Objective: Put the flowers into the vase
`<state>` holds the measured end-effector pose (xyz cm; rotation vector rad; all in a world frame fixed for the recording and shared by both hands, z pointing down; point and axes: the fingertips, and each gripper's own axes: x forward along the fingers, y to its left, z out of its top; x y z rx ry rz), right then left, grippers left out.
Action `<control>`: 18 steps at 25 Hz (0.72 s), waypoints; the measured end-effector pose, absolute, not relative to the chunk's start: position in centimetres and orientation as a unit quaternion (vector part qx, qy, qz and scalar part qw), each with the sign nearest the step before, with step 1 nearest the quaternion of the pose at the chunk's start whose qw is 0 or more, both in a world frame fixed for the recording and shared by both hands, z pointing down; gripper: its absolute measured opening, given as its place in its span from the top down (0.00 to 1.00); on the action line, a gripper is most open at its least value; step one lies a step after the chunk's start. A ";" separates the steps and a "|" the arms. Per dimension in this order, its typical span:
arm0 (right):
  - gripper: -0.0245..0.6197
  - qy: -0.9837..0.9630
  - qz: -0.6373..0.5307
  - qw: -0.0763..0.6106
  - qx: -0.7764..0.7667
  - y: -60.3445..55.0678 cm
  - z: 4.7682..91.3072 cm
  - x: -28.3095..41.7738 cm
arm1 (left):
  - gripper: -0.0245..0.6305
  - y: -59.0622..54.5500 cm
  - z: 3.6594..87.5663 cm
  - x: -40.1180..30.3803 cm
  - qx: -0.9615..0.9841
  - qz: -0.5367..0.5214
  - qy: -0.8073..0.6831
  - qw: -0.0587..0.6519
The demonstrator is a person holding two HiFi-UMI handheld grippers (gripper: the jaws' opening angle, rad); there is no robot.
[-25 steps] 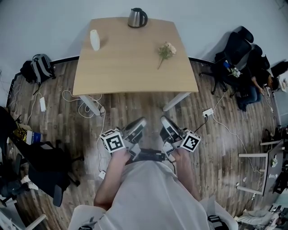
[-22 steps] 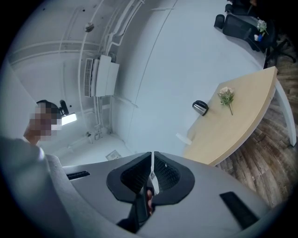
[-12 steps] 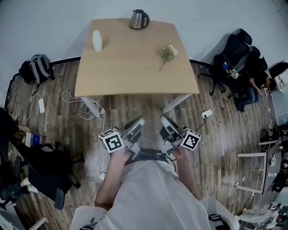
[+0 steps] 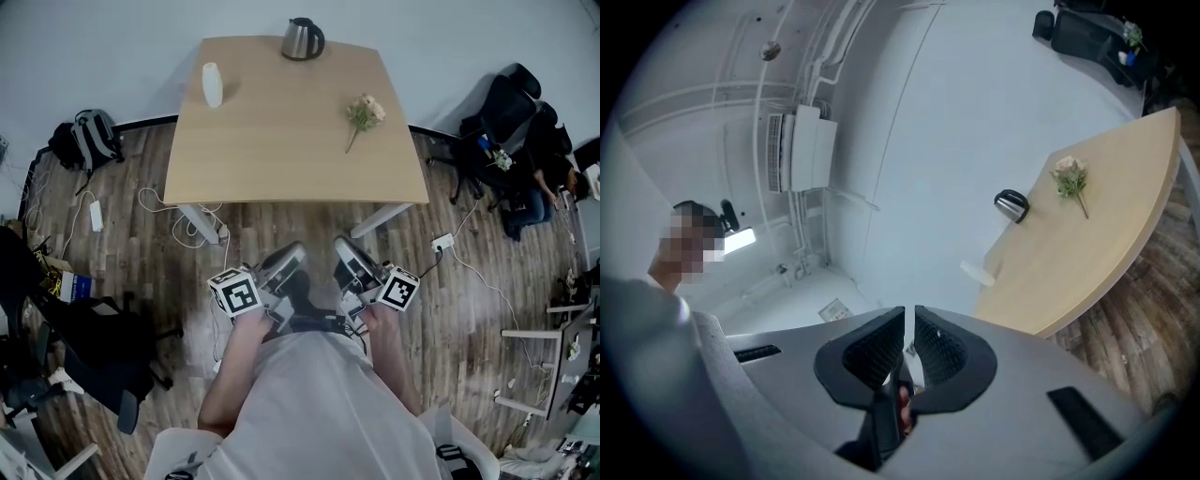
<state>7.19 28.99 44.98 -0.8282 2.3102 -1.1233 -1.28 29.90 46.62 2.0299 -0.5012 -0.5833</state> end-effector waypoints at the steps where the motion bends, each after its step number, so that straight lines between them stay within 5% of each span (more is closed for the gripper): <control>1: 0.92 0.837 -0.406 0.219 -0.293 28.3 45.1 7.0 | 0.90 29.4 46.8 -1.5 0.826 -0.236 -0.210 0.466; 18: 0.92 0.849 -0.441 0.212 -0.200 13.2 46.0 5.4 | 0.90 16.0 47.8 -5.3 0.792 -0.245 -0.339 0.444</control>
